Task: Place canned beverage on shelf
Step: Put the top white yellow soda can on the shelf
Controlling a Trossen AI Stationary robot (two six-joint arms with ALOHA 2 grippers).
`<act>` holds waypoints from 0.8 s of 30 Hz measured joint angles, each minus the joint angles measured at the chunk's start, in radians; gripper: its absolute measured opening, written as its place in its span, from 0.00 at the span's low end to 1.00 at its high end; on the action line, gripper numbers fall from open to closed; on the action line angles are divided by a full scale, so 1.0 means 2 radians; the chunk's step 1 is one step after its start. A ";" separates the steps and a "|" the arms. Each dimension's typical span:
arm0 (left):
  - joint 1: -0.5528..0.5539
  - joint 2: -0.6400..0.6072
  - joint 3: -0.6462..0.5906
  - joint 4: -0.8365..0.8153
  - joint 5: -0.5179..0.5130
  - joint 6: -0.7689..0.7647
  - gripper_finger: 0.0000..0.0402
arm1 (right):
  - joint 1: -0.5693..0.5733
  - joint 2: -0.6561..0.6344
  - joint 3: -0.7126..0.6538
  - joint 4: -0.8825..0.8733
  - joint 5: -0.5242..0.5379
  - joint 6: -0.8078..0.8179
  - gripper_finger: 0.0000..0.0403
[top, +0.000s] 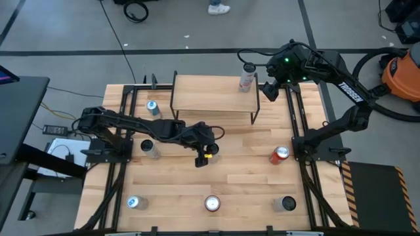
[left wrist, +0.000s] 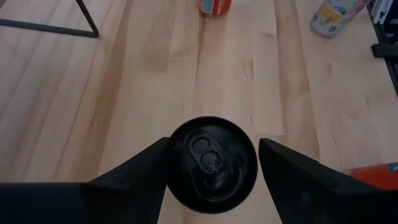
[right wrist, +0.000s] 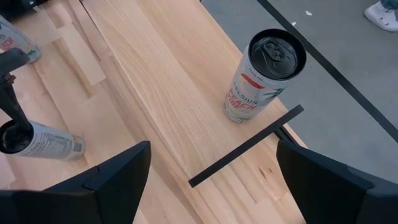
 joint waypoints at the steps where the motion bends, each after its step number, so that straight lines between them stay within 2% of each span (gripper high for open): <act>1: 0.001 0.000 0.000 0.002 0.000 0.000 0.62 | 0.000 0.000 0.000 0.000 0.000 0.000 0.89; 11: 0.004 0.000 0.000 0.004 -0.002 0.000 0.62 | 0.000 0.000 0.000 0.005 -0.002 -0.001 0.89; 24: 0.005 -0.001 0.001 0.009 -0.002 0.001 0.62 | 0.000 0.000 0.000 0.107 -0.002 -0.002 0.89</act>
